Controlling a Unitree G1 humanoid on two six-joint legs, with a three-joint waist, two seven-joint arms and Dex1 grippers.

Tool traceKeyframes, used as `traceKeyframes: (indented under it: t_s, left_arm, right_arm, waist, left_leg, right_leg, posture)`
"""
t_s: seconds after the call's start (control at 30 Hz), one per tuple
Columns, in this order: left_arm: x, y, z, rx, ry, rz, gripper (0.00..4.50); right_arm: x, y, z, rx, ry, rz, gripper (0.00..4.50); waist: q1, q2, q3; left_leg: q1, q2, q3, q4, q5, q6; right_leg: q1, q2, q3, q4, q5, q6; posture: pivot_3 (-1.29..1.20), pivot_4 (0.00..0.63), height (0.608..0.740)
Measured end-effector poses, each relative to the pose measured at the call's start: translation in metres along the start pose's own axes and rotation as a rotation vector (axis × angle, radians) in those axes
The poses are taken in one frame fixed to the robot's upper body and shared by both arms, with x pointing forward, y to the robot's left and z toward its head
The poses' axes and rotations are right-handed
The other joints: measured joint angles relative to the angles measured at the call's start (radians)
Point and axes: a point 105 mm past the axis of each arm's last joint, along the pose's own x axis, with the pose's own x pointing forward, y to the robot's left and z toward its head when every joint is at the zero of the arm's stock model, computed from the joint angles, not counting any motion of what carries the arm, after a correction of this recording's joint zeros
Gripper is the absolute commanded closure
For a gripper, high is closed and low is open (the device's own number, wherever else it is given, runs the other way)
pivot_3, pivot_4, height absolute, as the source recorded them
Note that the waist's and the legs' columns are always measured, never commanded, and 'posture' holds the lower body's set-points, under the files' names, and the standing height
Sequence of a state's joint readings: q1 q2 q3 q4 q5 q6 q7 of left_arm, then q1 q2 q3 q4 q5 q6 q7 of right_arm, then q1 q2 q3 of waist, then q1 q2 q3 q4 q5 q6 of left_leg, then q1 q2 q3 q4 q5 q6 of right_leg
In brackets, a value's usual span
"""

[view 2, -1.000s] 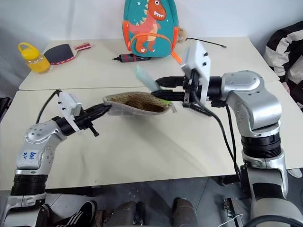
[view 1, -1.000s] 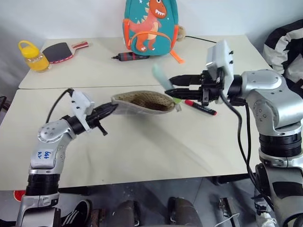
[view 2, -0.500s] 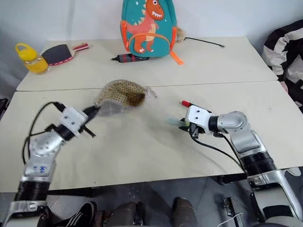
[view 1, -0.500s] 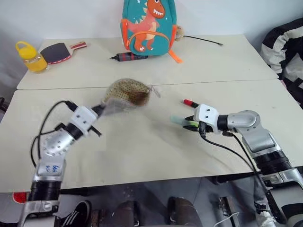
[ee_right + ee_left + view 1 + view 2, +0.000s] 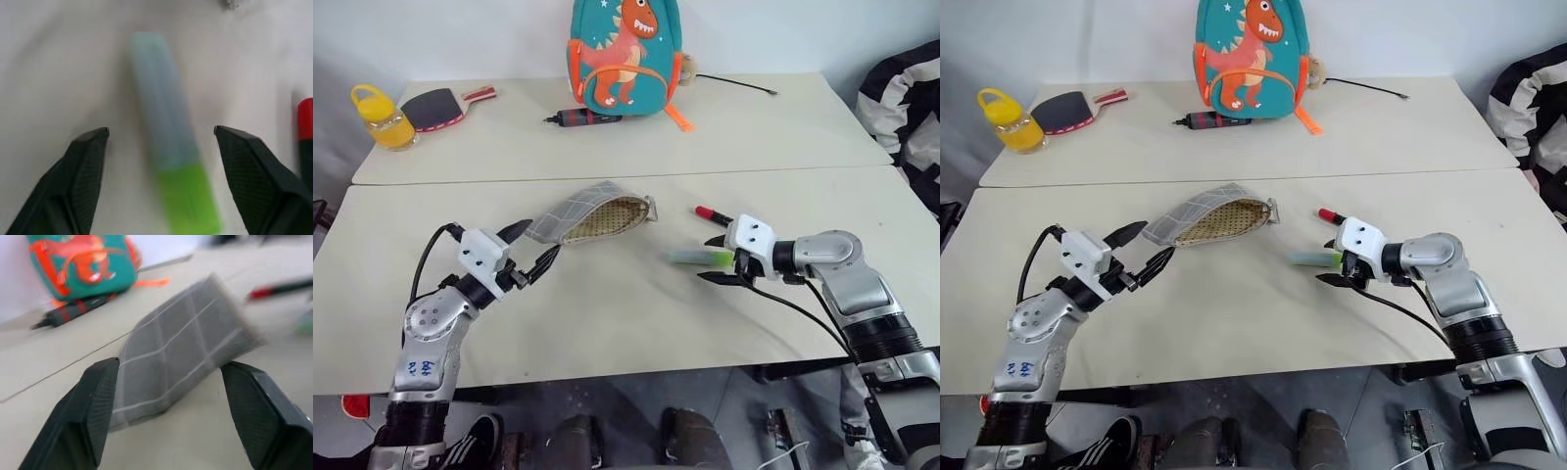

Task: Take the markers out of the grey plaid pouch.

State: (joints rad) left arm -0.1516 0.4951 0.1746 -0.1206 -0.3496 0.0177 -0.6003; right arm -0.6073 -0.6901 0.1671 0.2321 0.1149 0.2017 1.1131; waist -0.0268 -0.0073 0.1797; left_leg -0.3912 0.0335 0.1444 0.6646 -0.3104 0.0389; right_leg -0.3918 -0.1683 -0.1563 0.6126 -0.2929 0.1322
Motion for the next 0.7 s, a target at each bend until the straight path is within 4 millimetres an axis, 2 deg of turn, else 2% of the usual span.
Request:
traceKeyframes:
  t_s: [0.1, 0.23, 0.37, 0.53, 0.7]
  left_arm:
    - [-0.021, -0.017, 0.005, -0.04, 0.041, -0.101, 1.19]
    - [-0.046, -0.019, -0.002, -0.115, 0.102, -0.094, 1.19]
    - [-0.056, -0.006, -0.003, -0.137, 0.124, -0.023, 1.19]
    - [-0.073, 0.007, -0.013, -0.047, 0.193, 0.052, 1.19]
    - [-0.086, 0.023, -0.031, -0.058, 0.235, 0.135, 1.19]
  right_arm:
    - [-0.013, 0.002, 0.02, 0.138, -0.189, -0.034, 1.11]
    - [-0.033, 0.009, 0.016, 0.26, -0.3, -0.076, 1.11]
    - [-0.046, 0.018, 0.0, 0.296, -0.337, -0.13, 1.11]
    - [-0.072, 0.026, -0.044, 0.289, -0.277, -0.258, 1.11]
    - [-0.086, 0.024, -0.056, 0.225, -0.231, -0.3, 1.11]
  waist:
    - [-0.002, 0.0, 0.0]
    - [0.011, 0.0, 0.0]
    - [0.027, 0.0, 0.0]
    - [0.026, 0.0, 0.0]
    - [0.019, 0.001, -0.001]
  left_leg:
    - [0.0, 0.001, 0.0, -0.001, -0.001, -0.001]
    - [0.0, 0.0, 0.0, 0.001, -0.001, 0.0]
    - [0.0, 0.0, 0.001, 0.001, -0.001, 0.001]
    - [0.0, -0.001, 0.003, 0.0, -0.002, 0.001]
    - [0.002, 0.001, 0.003, 0.0, -0.002, 0.0]
  right_leg:
    - [0.0, 0.001, 0.0, 0.0, 0.0, 0.0]
    - [0.001, 0.001, 0.0, -0.002, 0.0, 0.0]
    - [0.001, 0.0, 0.002, -0.004, 0.0, -0.001]
    - [0.0, 0.0, 0.002, -0.003, 0.0, -0.001]
    - [0.0, 0.001, 0.002, -0.001, -0.001, -0.002]
  posture:
    - [0.0, 0.15, 0.74]
    - [0.0, 0.15, 0.74]
    - [0.0, 0.15, 0.74]
    - [0.0, 0.15, 0.74]
    - [0.0, 0.15, 0.74]
